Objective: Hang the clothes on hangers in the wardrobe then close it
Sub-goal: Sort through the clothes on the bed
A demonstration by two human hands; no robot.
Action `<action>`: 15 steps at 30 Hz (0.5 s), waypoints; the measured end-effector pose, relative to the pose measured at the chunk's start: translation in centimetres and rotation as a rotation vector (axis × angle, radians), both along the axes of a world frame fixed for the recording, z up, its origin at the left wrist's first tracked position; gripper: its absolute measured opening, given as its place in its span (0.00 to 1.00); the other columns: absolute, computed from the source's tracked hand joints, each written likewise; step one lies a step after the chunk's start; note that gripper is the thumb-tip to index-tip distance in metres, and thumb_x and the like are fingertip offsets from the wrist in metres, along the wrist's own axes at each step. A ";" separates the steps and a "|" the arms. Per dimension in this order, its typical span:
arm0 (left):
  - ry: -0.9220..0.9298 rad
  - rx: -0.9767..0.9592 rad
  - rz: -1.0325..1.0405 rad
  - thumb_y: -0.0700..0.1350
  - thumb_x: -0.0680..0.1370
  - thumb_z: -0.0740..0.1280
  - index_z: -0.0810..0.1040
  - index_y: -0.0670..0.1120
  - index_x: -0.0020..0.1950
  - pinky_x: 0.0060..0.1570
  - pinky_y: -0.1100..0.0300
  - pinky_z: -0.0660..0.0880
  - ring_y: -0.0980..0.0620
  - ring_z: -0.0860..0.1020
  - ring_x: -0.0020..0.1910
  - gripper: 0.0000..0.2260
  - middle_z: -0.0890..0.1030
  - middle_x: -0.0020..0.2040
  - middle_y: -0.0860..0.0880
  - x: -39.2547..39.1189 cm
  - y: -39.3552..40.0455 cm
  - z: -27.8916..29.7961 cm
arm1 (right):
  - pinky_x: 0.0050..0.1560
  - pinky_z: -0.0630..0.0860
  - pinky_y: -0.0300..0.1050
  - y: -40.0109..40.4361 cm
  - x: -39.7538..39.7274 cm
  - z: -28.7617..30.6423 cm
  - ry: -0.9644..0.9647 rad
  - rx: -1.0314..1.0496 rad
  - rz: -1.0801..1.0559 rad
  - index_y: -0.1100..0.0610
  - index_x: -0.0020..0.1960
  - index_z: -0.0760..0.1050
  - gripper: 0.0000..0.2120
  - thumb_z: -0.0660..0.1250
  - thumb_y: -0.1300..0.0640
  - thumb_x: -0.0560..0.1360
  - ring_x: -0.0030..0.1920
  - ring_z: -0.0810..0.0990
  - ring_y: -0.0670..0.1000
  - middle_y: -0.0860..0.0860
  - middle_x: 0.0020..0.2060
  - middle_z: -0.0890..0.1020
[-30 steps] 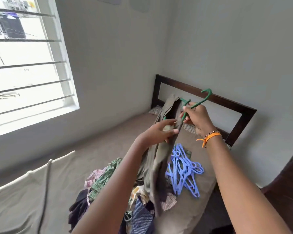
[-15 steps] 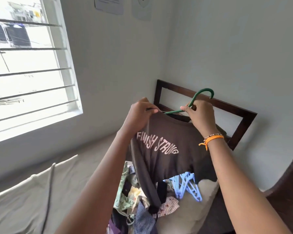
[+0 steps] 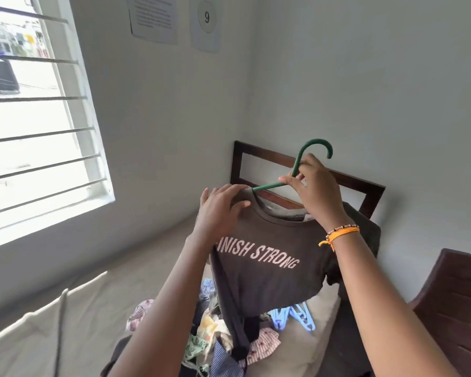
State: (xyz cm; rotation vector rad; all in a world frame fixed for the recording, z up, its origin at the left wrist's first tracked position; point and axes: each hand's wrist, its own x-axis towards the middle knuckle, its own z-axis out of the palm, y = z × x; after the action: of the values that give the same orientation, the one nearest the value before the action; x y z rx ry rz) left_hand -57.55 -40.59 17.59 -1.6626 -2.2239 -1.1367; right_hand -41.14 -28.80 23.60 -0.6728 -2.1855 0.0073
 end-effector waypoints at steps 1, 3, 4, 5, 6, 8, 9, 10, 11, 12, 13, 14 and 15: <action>-0.021 0.091 -0.020 0.51 0.77 0.62 0.79 0.51 0.58 0.59 0.49 0.69 0.46 0.78 0.53 0.12 0.81 0.53 0.52 0.6 0.4 0.2 | 0.37 0.68 0.41 -0.2 0.6 0.3 0.007 -0.020 0.023 0.61 0.43 0.76 0.14 0.69 0.49 0.73 0.39 0.75 0.49 0.47 0.43 0.73; -0.039 0.210 -0.045 0.51 0.76 0.61 0.82 0.49 0.50 0.51 0.50 0.73 0.47 0.79 0.45 0.11 0.82 0.46 0.52 2.0 0.9 0.8 | 0.36 0.73 0.42 -0.1 2.2 0.7 0.056 -0.098 0.082 0.58 0.44 0.76 0.12 0.70 0.49 0.72 0.36 0.78 0.49 0.48 0.42 0.78; -0.026 0.238 -0.056 0.51 0.77 0.60 0.82 0.49 0.49 0.50 0.50 0.73 0.48 0.79 0.44 0.12 0.82 0.45 0.53 2.6 1.1 1.1 | 0.36 0.76 0.43 0.1 3.2 1.1 0.083 -0.186 0.119 0.56 0.46 0.76 0.10 0.72 0.51 0.71 0.35 0.79 0.50 0.49 0.42 0.80; -0.003 0.256 -0.071 0.51 0.77 0.60 0.82 0.49 0.49 0.50 0.50 0.73 0.48 0.79 0.44 0.13 0.83 0.45 0.53 3.1 1.4 1.3 | 0.37 0.76 0.43 0.3 4.4 1.4 0.087 -0.286 0.145 0.52 0.46 0.76 0.08 0.73 0.52 0.70 0.34 0.79 0.49 0.50 0.43 0.81; 0.022 0.274 -0.090 0.51 0.77 0.59 0.83 0.49 0.49 0.50 0.50 0.73 0.48 0.79 0.44 0.13 0.83 0.45 0.53 3.7 1.8 1.6 | 0.38 0.76 0.43 0.5 5.5 1.6 0.058 -0.365 0.149 0.50 0.44 0.77 0.07 0.73 0.54 0.70 0.33 0.77 0.47 0.50 0.42 0.81; 0.028 0.326 -0.148 0.47 0.77 0.61 0.83 0.47 0.49 0.49 0.51 0.73 0.48 0.80 0.43 0.11 0.84 0.45 0.52 4.9 2.6 2.1 | 0.37 0.70 0.40 0.6 8.0 1.8 -0.017 -0.398 0.096 0.50 0.36 0.78 0.06 0.73 0.55 0.71 0.31 0.73 0.44 0.50 0.35 0.81; -0.022 0.363 -0.168 0.44 0.77 0.62 0.83 0.45 0.48 0.48 0.51 0.74 0.47 0.80 0.43 0.10 0.84 0.45 0.51 5.6 3.0 2.4 | 0.35 0.67 0.38 0.6 9.3 1.8 -0.021 -0.384 0.042 0.53 0.32 0.78 0.10 0.72 0.55 0.72 0.30 0.71 0.43 0.49 0.30 0.79; -0.080 0.405 -0.171 0.41 0.77 0.63 0.83 0.44 0.47 0.47 0.51 0.75 0.47 0.80 0.42 0.09 0.84 0.45 0.50 6.3 3.3 2.7 | 0.33 0.65 0.36 0.4 10.5 1.8 -0.008 -0.370 -0.024 0.55 0.30 0.77 0.13 0.71 0.55 0.72 0.28 0.70 0.43 0.47 0.25 0.76; -0.114 0.444 -0.165 0.38 0.76 0.64 0.83 0.43 0.47 0.46 0.51 0.76 0.47 0.79 0.42 0.08 0.84 0.44 0.49 6.9 3.5 2.8 | 0.32 0.66 0.37 0.2 11.8 1.8 0.012 -0.354 -0.096 0.57 0.30 0.77 0.14 0.71 0.55 0.73 0.27 0.70 0.43 0.46 0.23 0.74; -0.114 0.470 -0.169 0.37 0.75 0.65 0.83 0.42 0.46 0.46 0.51 0.75 0.47 0.79 0.41 0.07 0.84 0.43 0.48 7.5 3.6 2.9 | 0.34 0.69 0.40 -0.1 13.1 1.8 0.032 -0.336 -0.172 0.59 0.31 0.77 0.13 0.70 0.55 0.73 0.27 0.72 0.43 0.47 0.23 0.75; -0.090 0.486 -0.199 0.36 0.75 0.65 0.84 0.41 0.45 0.45 0.52 0.75 0.47 0.78 0.40 0.07 0.84 0.43 0.48 8.6 3.6 2.8 | 0.37 0.72 0.44 -0.4 14.7 1.9 0.045 -0.313 -0.251 0.59 0.33 0.78 0.12 0.70 0.55 0.73 0.30 0.75 0.47 0.49 0.25 0.78; -0.060 0.481 -0.236 0.37 0.75 0.66 0.84 0.42 0.45 0.44 0.53 0.74 0.47 0.78 0.40 0.06 0.84 0.42 0.48 9.7 3.5 2.5 | 0.38 0.74 0.46 -0.8 15.9 1.9 0.042 -0.287 -0.317 0.59 0.34 0.78 0.12 0.70 0.55 0.73 0.33 0.78 0.51 0.51 0.27 0.80; -0.040 0.455 -0.279 0.39 0.75 0.66 0.83 0.43 0.45 0.42 0.54 0.73 0.47 0.78 0.40 0.06 0.83 0.41 0.50 11.0 3.4 2.2 | 0.39 0.74 0.48 -1.2 17.3 1.9 0.029 -0.257 -0.376 0.58 0.34 0.76 0.12 0.69 0.54 0.74 0.35 0.78 0.55 0.53 0.29 0.80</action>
State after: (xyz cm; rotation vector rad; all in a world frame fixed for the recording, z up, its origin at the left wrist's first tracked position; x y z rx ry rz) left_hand -46.53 -37.23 19.82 -1.7822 -1.6113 -1.6061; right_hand -23.88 -30.00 25.45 -1.2132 -2.0168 0.1025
